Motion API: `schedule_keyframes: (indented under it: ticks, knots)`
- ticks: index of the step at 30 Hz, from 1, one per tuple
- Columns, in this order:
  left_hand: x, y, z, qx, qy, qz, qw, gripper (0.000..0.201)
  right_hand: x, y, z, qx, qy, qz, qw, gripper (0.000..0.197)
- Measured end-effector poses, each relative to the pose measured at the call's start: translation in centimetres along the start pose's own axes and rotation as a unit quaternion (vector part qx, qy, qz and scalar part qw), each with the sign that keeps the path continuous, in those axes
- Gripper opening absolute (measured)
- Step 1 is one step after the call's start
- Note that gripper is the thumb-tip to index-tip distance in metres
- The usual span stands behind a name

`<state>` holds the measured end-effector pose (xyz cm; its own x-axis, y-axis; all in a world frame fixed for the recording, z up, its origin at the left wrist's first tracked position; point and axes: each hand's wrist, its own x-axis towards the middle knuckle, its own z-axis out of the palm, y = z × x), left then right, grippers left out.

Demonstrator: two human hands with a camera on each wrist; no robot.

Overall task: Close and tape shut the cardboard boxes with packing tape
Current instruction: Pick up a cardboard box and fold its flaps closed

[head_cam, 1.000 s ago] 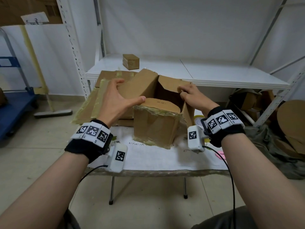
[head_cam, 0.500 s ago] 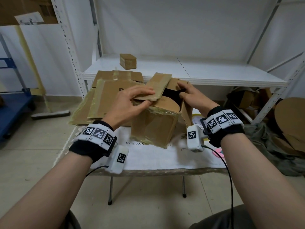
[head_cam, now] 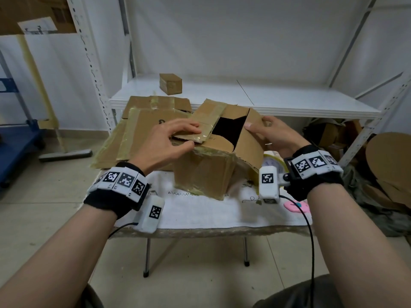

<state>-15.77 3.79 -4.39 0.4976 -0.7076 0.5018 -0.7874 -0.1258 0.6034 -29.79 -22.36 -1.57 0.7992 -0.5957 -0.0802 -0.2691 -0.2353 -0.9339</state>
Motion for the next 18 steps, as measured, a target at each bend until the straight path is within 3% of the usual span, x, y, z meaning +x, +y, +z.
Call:
schedule_keyframes:
  ticks: [4, 9, 14, 18]
  knots:
    - [-0.2, -0.1, -0.1, -0.006, 0.001, -0.007, 1.000, 0.045, -0.1, -0.1, -1.5, 0.108, 0.008, -0.032, 0.994, 0.050]
    - [-0.3, 0.6, 0.3, -0.016, -0.008, -0.012, 1.000, 0.047, -0.7, -0.9, -0.9, 0.228, 0.017, -0.117, 0.966, 0.044]
    - [-0.2, 0.5, 0.7, -0.012, -0.005, -0.019, 1.000, 0.041, -0.4, -0.1, 2.4, 0.009, -0.028, -0.163, 0.986, 0.053]
    - [-0.1, 0.6, 1.0, -0.008, 0.000, -0.028, 1.000, 0.050, -0.5, -0.2, 4.3, -0.034, -0.043, -0.125, 0.991, 0.048]
